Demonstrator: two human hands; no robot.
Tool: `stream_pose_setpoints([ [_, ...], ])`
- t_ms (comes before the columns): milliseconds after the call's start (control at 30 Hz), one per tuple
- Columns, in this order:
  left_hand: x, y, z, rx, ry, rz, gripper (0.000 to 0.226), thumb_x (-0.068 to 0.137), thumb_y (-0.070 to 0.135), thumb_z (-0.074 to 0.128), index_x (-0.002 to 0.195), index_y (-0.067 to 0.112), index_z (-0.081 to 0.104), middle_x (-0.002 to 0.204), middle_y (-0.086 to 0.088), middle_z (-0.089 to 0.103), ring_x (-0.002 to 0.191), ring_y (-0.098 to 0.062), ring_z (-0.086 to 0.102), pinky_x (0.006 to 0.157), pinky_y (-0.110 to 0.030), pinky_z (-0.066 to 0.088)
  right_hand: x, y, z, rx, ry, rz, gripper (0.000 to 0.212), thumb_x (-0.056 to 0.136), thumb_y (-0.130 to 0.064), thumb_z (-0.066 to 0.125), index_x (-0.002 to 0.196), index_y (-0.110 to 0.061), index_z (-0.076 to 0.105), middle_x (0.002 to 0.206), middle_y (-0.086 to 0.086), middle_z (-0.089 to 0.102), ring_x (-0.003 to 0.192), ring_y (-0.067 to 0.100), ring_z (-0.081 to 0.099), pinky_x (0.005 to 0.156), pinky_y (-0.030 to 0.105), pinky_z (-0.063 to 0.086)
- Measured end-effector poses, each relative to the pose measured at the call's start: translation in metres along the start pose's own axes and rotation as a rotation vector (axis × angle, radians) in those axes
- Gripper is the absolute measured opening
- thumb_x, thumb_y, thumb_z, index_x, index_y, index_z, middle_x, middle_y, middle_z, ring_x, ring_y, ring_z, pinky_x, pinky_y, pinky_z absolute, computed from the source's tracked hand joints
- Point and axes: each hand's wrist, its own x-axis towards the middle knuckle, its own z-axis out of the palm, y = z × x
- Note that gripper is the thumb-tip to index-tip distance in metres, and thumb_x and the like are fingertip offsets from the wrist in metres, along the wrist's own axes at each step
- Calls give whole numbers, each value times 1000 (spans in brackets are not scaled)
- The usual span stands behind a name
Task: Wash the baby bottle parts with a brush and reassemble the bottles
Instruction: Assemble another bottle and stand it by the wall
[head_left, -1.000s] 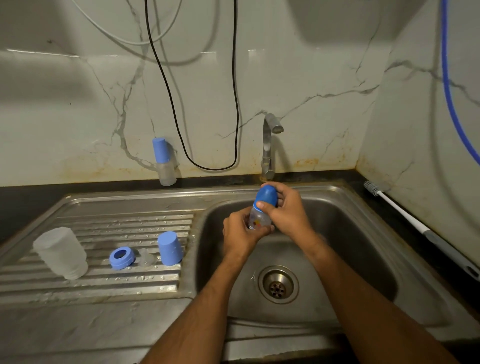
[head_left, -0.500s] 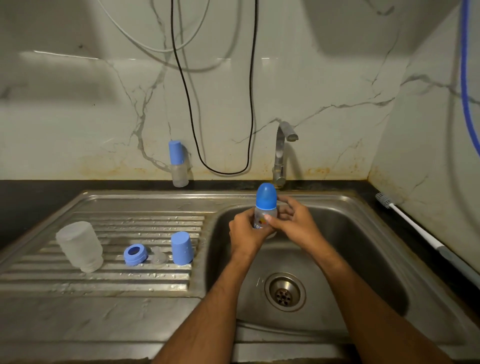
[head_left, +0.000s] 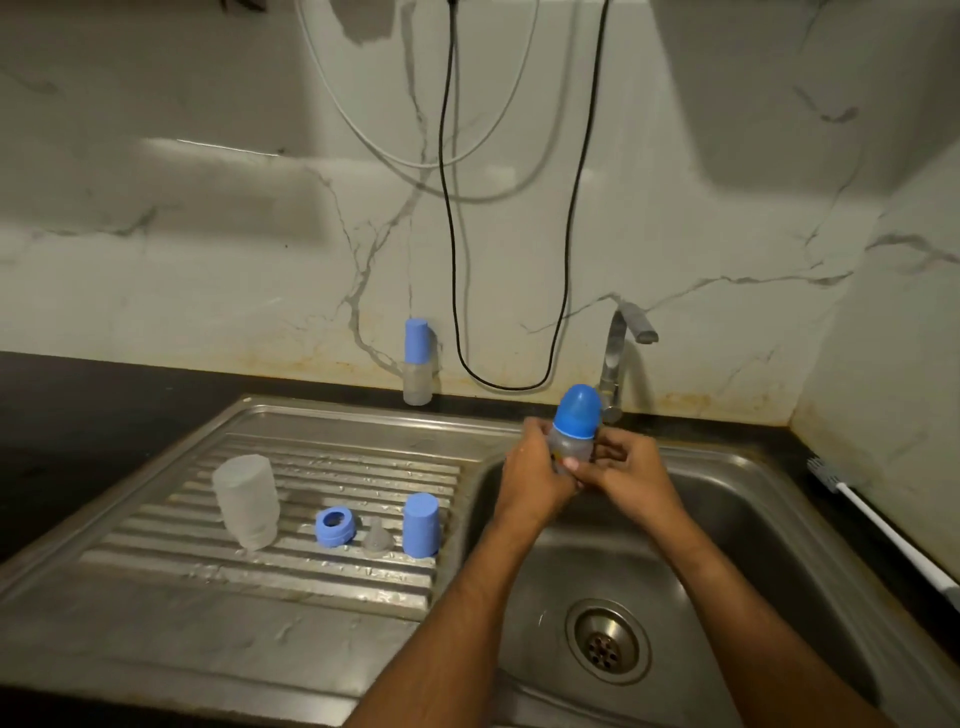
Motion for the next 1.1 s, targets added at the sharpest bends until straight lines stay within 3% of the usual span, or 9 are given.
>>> stream_pose_setpoints([
  [100,18,11,-36,89,57,44,58,72,20,87,123,14,61,110,-1,69,100,-16,66,83,-25,52,17,-24,17,-18,2,-35,39,75,-6,87,110,-5,72,90,7,78,80,17,76,70,34,60],
  [200,34,12,-73,138,83,28,51,70,17,89,116,11,66,99,-1,70,88,-14,65,73,-21,47,33,-48,44,-12,-32,-54,39,74,-9,89,108,-10,71,89,8,78,78,23,77,70,40,63],
  [267,46,7,-92,156,96,4,47,71,15,89,112,10,66,93,0,68,86,-14,65,70,-21,47,45,-57,63,-30,-42,-60,44,73,-12,90,113,-9,71,86,7,78,77,24,77,68,42,64],
  [400,76,-10,-120,161,167,-75,51,69,9,90,113,9,65,101,-6,71,93,-19,68,86,-34,57,73,-65,101,-88,-14,-79,54,70,-17,93,118,-6,72,91,5,77,82,22,75,65,33,62],
  [533,108,-33,-127,132,207,-142,47,68,6,91,108,10,67,93,-7,72,85,-20,71,80,-42,62,99,-62,129,-115,-39,-53,54,72,-18,91,121,-8,70,95,1,74,84,18,73,70,36,64],
  [633,128,-53,-125,104,233,-188,46,68,6,90,107,10,66,92,-6,72,84,-18,70,72,-32,61,118,-52,142,-155,-68,-32,51,73,-16,91,120,-10,71,88,-10,70,81,7,69,78,33,61],
  [767,153,-79,-116,143,249,-214,37,70,3,88,100,9,67,91,-5,70,84,-17,67,59,-17,47,143,-30,155,-230,-79,-5,43,78,-11,86,118,-11,71,93,-7,71,82,3,66,69,15,50],
  [933,179,-108,-101,182,216,-229,37,66,0,89,94,10,67,90,-6,70,85,-22,69,79,-38,61,165,2,167,-252,-43,27,44,77,-7,86,118,-7,71,101,3,76,92,15,72,90,35,60],
  [1100,198,-132,-88,192,266,-197,28,77,3,81,90,18,62,93,-5,70,88,-20,68,78,-33,59,177,20,176,-215,-9,49,40,79,-7,84,116,-9,70,99,3,76,93,16,72,92,36,59],
])
